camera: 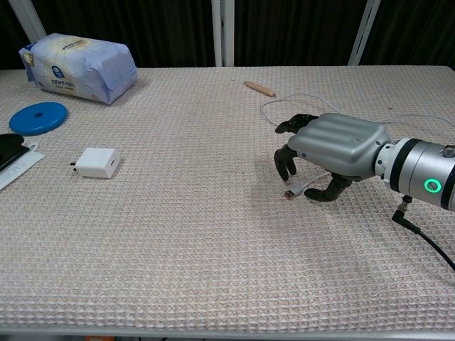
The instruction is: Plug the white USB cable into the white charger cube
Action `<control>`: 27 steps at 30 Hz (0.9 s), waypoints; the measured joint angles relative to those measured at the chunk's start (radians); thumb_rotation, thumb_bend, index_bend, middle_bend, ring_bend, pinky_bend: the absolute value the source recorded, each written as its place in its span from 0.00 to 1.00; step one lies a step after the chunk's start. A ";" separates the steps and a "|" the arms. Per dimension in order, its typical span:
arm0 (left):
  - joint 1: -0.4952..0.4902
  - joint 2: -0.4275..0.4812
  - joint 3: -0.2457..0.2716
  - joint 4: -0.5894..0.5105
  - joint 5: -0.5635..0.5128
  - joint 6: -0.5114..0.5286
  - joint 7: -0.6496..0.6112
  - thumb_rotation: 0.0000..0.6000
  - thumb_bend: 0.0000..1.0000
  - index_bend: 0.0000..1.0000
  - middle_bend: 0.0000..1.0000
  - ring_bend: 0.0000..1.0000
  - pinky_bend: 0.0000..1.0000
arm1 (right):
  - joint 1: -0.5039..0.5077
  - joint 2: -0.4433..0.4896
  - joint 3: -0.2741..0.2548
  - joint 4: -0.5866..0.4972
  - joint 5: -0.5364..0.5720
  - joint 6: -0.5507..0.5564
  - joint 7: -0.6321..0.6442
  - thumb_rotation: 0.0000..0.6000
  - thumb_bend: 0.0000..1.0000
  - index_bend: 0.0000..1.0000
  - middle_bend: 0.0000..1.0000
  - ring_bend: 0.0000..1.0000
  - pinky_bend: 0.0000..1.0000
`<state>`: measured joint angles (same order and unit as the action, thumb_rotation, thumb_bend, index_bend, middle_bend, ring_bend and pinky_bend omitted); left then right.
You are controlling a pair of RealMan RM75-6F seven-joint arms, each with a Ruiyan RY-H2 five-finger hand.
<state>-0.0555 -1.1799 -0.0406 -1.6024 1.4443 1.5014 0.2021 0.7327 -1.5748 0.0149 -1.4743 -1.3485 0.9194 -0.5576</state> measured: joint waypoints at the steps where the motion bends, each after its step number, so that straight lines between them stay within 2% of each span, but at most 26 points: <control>1: 0.000 0.000 0.000 0.001 0.000 0.000 0.000 1.00 0.15 0.04 0.00 0.00 0.00 | -0.001 -0.002 -0.003 0.002 -0.004 0.003 -0.010 1.00 0.27 0.44 0.39 0.05 0.00; 9: 0.002 -0.001 0.001 0.003 0.000 0.001 -0.003 1.00 0.15 0.04 0.00 0.00 0.00 | -0.007 -0.027 -0.016 0.026 -0.022 0.016 -0.061 1.00 0.27 0.46 0.40 0.05 0.00; 27: 0.002 -0.004 0.000 0.013 -0.005 -0.005 -0.012 1.00 0.15 0.04 0.00 0.00 0.00 | -0.018 -0.051 -0.003 0.046 -0.028 0.028 -0.062 1.00 0.28 0.49 0.43 0.08 0.00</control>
<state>-0.0533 -1.1841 -0.0406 -1.5892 1.4394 1.4966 0.1903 0.7151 -1.6259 0.0120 -1.4283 -1.3766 0.9473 -0.6201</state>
